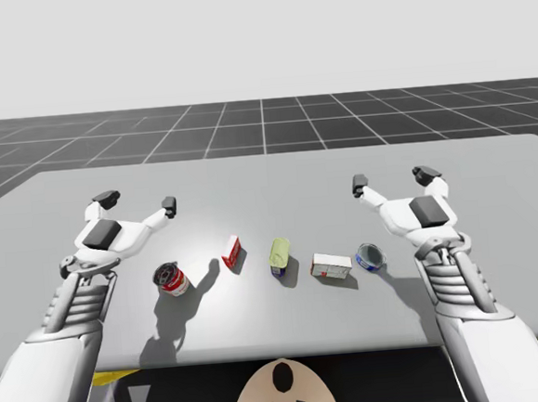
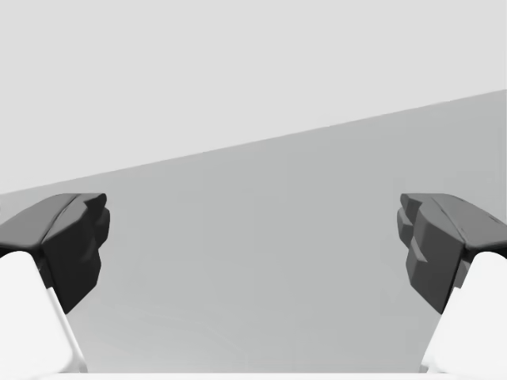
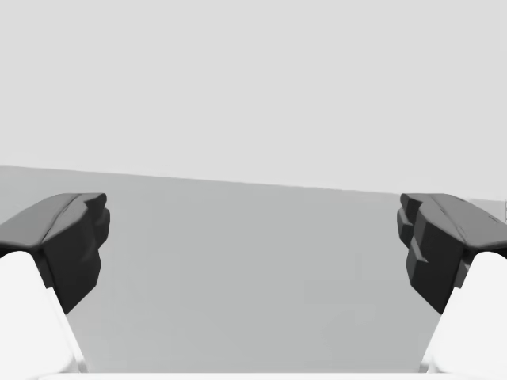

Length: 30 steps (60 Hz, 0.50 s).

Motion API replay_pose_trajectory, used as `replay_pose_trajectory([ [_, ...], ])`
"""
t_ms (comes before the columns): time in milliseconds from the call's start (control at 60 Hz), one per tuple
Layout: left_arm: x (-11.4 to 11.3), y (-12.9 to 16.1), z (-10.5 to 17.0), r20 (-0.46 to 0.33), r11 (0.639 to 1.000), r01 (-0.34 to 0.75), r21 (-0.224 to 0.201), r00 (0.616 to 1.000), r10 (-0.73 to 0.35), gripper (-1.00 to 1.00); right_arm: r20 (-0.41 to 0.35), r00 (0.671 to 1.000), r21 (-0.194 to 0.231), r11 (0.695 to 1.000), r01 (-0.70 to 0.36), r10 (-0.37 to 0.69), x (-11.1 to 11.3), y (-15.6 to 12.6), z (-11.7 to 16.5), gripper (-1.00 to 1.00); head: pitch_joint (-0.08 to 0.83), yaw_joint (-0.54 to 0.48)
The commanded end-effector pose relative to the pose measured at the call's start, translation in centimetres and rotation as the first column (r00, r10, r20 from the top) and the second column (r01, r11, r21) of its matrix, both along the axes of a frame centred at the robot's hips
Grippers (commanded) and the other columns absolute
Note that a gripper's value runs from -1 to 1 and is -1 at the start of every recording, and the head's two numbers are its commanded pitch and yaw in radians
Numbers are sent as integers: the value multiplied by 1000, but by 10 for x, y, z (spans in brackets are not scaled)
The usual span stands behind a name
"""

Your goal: Pick up the gelatin box and lift it.

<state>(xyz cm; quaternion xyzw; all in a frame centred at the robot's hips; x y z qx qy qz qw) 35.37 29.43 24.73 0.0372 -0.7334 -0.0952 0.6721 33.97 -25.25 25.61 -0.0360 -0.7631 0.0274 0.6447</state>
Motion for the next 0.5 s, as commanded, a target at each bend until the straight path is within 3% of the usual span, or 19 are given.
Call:
replay_pose_trajectory([
  [17, 0, 0, 0, 0, 1000, -4, 6, 1000, 4, -1000, -10, 999, 15, 999, 38, -38, -2, 0, 0, -1000, 3, 5],
  [150, 0, 0, 0, 1, 1000, -7, 2, 1000, 7, -1000, -24, 1000, 9, 1000, -3, 3, -4, 0, 3, -1000, 36, 5],
  [500, -1, 1, 1, 3, 1000, -8, -5, 1000, 8, -1000, -14, 1000, -6, 1000, 17, -17, -1, 0, 1, -1000, 320, 21],
])
